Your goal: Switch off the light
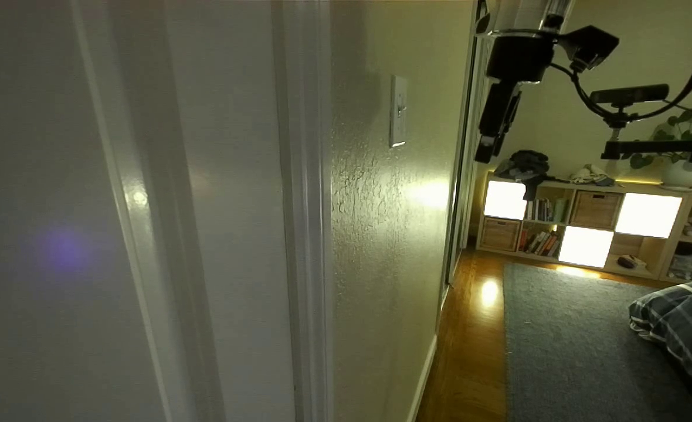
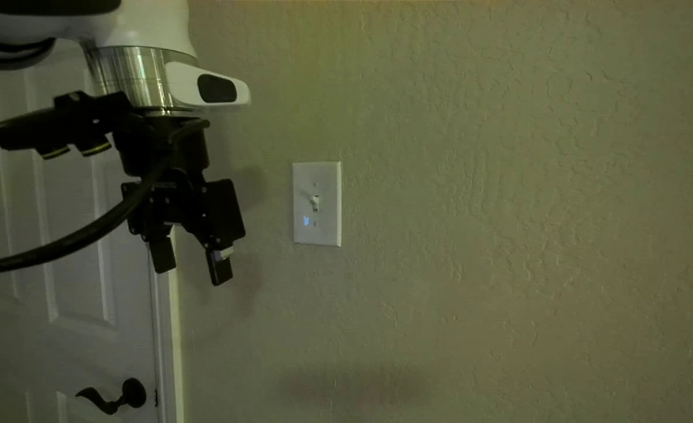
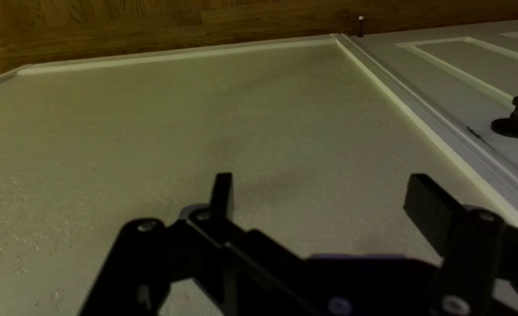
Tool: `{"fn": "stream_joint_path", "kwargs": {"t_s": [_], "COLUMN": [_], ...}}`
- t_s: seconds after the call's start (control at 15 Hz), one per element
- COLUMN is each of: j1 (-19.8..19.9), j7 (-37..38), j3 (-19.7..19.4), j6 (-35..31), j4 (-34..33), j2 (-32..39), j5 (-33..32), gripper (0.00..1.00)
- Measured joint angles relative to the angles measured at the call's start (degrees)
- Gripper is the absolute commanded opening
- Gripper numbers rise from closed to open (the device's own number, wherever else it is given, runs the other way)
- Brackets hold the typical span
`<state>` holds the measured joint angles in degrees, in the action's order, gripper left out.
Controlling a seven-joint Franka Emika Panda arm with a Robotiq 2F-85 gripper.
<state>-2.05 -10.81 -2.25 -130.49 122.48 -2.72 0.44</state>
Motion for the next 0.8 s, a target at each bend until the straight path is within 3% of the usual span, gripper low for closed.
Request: {"fn": "stream_joint_path", "kwargs": {"t_s": [0.13,0.2,0.27,0.8], "j1": [0.36,0.64,0.87,2.16], "j7": [0.40,0.67,0.88,3.59], "j3": [-0.01,-0.01,-0.04,-0.36], "j6": [-2.36,-3.86,-5.18,-12.74], "j4": [-1.55,-2.69,-3.93,-14.48], "j2": [1.42,2.45,3.43,9.26], "j5": [-0.07,-0.29,-0.57,-2.68], "gripper": [1.00,0.92,0.74,0.20]}}
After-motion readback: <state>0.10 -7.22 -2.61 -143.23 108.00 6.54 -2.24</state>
